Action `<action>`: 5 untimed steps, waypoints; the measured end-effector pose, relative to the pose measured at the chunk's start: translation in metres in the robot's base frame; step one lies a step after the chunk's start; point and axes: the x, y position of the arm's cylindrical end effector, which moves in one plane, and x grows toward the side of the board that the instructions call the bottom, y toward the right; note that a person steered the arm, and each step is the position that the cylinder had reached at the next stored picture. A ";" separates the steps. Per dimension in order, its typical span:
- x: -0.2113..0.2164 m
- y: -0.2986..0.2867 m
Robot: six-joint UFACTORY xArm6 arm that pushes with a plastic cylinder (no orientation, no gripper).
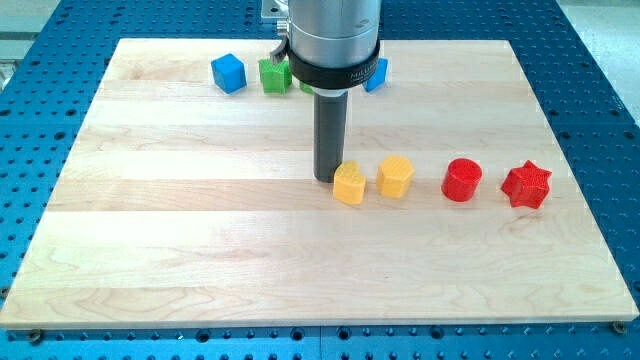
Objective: Move the green star to the center of the board
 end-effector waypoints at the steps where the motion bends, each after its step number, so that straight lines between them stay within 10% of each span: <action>1: -0.005 -0.001; 5: -0.086 -0.126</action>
